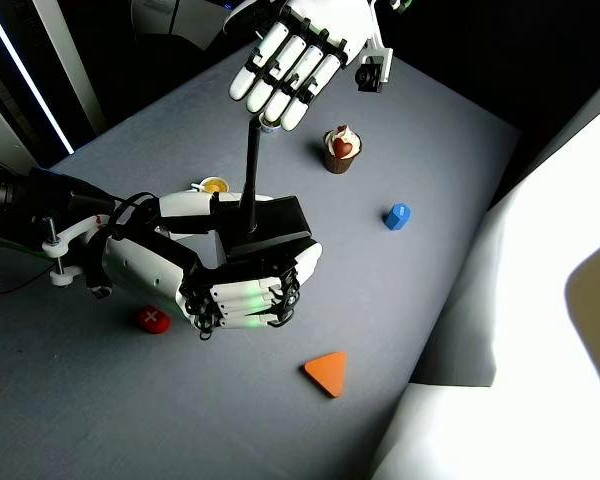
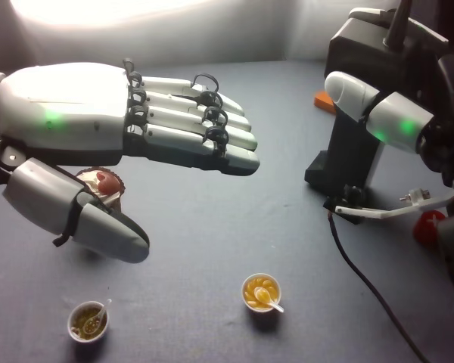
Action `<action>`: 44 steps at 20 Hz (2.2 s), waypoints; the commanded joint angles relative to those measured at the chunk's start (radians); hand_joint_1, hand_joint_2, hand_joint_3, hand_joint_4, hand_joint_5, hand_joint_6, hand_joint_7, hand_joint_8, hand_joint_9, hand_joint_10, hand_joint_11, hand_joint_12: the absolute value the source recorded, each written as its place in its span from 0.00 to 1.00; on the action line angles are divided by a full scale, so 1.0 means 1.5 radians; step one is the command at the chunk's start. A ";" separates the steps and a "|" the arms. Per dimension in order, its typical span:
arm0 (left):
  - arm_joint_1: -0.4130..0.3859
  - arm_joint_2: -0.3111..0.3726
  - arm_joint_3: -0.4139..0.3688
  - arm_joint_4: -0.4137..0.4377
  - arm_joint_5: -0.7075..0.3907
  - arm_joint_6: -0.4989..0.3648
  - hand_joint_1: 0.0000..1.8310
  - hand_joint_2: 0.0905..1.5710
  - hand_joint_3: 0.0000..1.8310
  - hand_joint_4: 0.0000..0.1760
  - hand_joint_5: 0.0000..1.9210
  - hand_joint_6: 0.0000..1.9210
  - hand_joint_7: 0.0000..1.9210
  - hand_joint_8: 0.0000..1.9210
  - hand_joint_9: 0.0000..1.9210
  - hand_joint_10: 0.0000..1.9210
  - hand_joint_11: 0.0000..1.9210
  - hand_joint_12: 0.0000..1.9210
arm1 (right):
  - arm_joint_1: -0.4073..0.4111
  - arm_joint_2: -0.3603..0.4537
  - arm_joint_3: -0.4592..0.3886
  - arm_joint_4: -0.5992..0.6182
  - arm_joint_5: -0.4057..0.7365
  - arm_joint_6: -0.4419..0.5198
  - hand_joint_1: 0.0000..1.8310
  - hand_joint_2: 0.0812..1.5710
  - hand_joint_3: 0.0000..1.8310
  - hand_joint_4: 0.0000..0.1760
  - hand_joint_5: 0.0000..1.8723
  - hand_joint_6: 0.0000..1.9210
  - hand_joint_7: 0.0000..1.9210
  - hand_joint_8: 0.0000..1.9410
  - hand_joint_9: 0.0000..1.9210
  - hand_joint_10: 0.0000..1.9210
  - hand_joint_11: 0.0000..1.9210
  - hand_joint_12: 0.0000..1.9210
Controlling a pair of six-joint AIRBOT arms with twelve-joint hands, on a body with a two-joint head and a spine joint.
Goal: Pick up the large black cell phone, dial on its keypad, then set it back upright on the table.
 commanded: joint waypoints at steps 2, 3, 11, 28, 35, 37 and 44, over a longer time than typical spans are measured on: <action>-0.012 0.001 -0.006 -0.063 -0.046 0.002 0.00 0.75 0.00 0.00 0.09 0.00 0.10 0.00 0.07 0.00 0.00 0.20 | 0.003 0.014 -0.004 -0.057 0.070 0.010 0.81 0.71 0.00 0.00 0.46 0.44 0.43 0.58 0.47 0.67 0.41 0.85; -0.012 0.001 -0.006 -0.065 -0.046 0.001 0.00 0.75 0.00 0.00 0.09 0.00 0.09 0.00 0.07 0.00 0.00 0.20 | 0.001 0.018 -0.006 -0.069 0.072 0.010 0.81 0.70 0.00 0.00 0.48 0.43 0.45 0.54 0.49 0.62 0.44 0.83; -0.025 0.005 -0.011 -0.071 -0.035 0.010 0.02 0.75 0.00 0.00 0.10 0.00 0.10 0.00 0.09 0.00 0.00 0.22 | -0.022 0.064 -0.026 -0.157 0.090 0.029 0.75 0.70 0.00 0.00 0.50 0.47 0.48 0.52 0.51 0.65 0.52 0.59; -0.043 -0.013 0.027 -0.075 -0.010 -0.020 0.70 0.82 0.00 1.00 0.05 0.00 0.32 0.83 0.34 1.00 0.34 1.00 | -0.019 0.186 -0.168 -0.221 0.167 0.082 0.81 0.74 0.00 0.00 0.41 0.60 0.36 0.60 0.42 0.66 0.40 0.85; -0.042 -0.021 0.029 -0.096 0.008 -0.025 0.72 0.78 0.00 0.62 0.06 0.00 0.38 0.78 0.54 1.00 0.58 1.00 | -0.033 0.199 -0.162 -0.281 0.205 0.107 0.80 0.68 0.00 0.00 0.51 0.45 0.45 0.50 0.51 0.56 0.50 0.74; -0.041 -0.024 0.029 -0.096 0.011 -0.024 0.72 0.79 0.00 0.54 0.06 0.00 0.37 0.79 0.57 1.00 0.62 1.00 | -0.042 0.203 -0.163 -0.289 0.218 0.115 0.81 0.68 0.00 0.00 0.51 0.45 0.45 0.50 0.51 0.55 0.48 0.77; -0.040 -0.051 0.037 -0.106 0.052 -0.005 0.80 0.75 0.00 0.37 0.07 0.00 0.51 1.00 0.66 1.00 0.72 1.00 | -0.045 0.207 -0.165 -0.274 0.224 0.115 0.76 0.69 0.00 0.00 0.50 0.49 0.46 0.51 0.52 0.61 0.50 0.66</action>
